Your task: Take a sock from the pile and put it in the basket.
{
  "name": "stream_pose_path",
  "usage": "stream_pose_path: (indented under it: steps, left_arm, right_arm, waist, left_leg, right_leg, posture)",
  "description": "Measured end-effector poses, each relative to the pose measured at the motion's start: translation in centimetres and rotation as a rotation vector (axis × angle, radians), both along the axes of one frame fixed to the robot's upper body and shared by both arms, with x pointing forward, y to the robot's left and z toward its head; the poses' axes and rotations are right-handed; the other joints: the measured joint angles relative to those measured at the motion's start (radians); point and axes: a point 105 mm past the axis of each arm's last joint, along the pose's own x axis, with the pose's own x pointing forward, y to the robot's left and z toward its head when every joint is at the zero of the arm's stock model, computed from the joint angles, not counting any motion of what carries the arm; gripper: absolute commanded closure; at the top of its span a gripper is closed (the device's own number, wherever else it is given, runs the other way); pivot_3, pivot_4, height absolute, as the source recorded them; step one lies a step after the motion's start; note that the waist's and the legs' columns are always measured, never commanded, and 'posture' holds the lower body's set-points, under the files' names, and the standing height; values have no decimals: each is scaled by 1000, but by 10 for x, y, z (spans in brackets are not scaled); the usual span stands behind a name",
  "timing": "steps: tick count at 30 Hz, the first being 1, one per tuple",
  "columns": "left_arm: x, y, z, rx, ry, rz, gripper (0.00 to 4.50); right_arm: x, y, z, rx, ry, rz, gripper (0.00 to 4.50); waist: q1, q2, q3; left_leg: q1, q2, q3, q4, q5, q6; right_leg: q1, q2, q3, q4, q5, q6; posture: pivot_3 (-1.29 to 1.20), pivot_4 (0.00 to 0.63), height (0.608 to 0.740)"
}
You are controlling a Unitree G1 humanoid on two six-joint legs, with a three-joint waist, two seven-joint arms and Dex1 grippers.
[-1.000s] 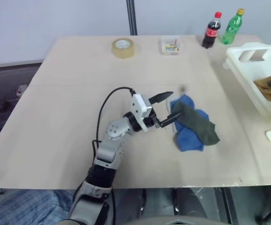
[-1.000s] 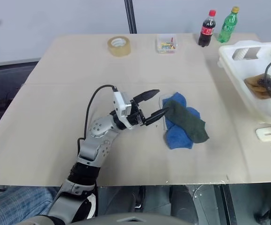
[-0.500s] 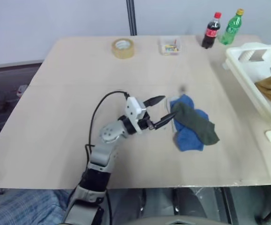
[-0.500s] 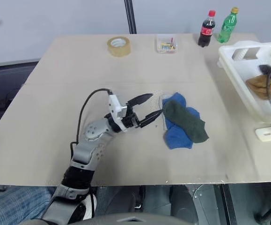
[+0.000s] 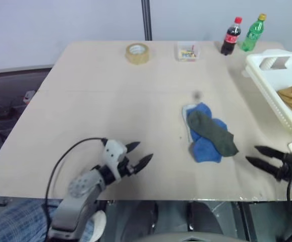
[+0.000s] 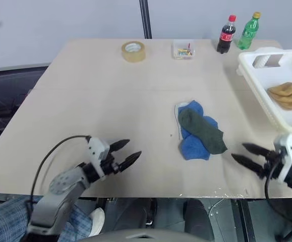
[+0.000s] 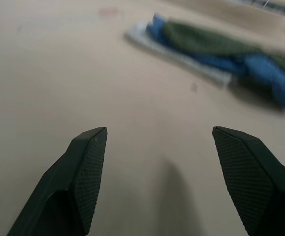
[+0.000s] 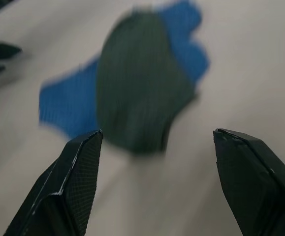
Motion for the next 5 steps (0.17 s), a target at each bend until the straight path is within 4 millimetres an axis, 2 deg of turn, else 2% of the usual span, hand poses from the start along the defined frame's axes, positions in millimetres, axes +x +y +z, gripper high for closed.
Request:
stream_pose_path:
  steps: [1, 5]
  left_arm:
    - [-3, 2, 2, 1, -3, 5, 813]
    - [-11, 7, 7, 7, -19, 21, 813]
  right_arm:
    - [-5, -3, -4, -16, 1, 4, 801]
    - [-19, -15, -9, -80, -33, -7, 801]
  waist:
    - [0, 0, 0]
    - [2, 0, 0]
  left_leg:
    - [6, 1, 0, -2, 0, 0]
    - [7, 1, 0, -2, 0, 0]
  right_leg:
    - [6, -1, 0, -1, -1, 0]
    - [7, -1, -1, -3, -3, -3]
  posture:
    - [0, 150, 738]
    - [0, 150, 738]
